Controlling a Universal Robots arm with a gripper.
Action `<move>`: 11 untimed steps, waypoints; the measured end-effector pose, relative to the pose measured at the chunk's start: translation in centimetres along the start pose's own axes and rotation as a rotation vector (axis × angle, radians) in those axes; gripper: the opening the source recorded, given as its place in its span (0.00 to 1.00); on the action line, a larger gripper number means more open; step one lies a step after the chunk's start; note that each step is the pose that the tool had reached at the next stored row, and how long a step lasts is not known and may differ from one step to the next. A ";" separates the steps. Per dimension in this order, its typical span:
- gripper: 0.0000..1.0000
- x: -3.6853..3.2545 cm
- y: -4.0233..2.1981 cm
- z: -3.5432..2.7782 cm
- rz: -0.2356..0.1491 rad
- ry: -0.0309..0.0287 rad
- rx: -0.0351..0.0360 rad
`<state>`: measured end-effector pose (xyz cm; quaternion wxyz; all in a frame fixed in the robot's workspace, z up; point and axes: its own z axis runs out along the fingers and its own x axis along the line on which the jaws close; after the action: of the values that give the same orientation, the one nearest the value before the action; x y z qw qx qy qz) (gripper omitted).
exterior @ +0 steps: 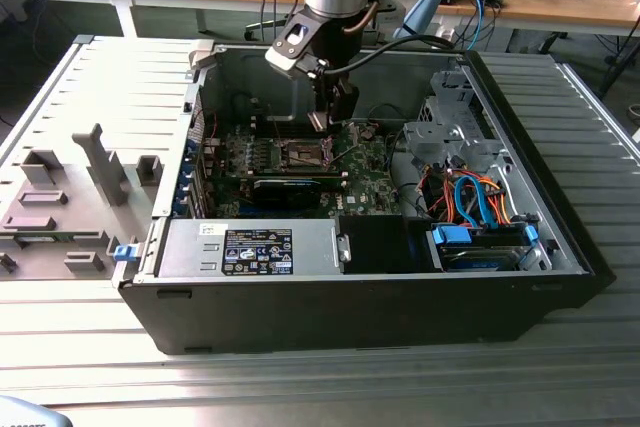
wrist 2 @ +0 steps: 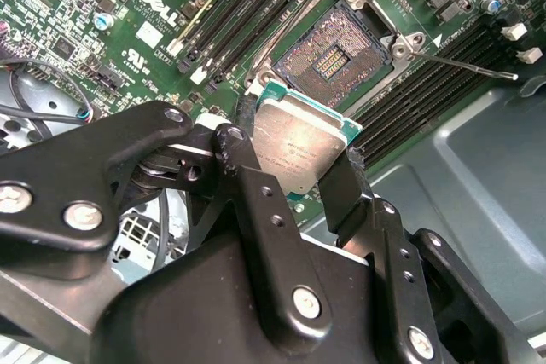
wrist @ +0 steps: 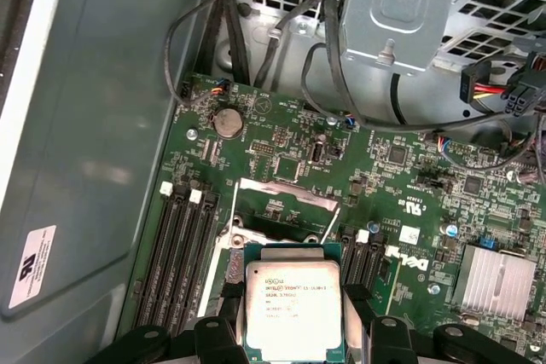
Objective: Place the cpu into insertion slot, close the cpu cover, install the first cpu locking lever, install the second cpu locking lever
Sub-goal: 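Place the cpu into insertion slot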
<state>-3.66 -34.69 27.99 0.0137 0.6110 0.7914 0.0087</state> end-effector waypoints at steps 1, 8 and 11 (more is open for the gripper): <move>0.55 0.00 0.00 0.01 0.001 -0.0001 0.0000; 0.55 0.00 0.00 0.03 0.009 -0.0002 0.0001; 0.55 0.00 0.00 0.03 0.012 -0.0004 0.0002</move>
<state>-3.66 -34.69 27.96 0.0138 0.6157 0.7878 0.0086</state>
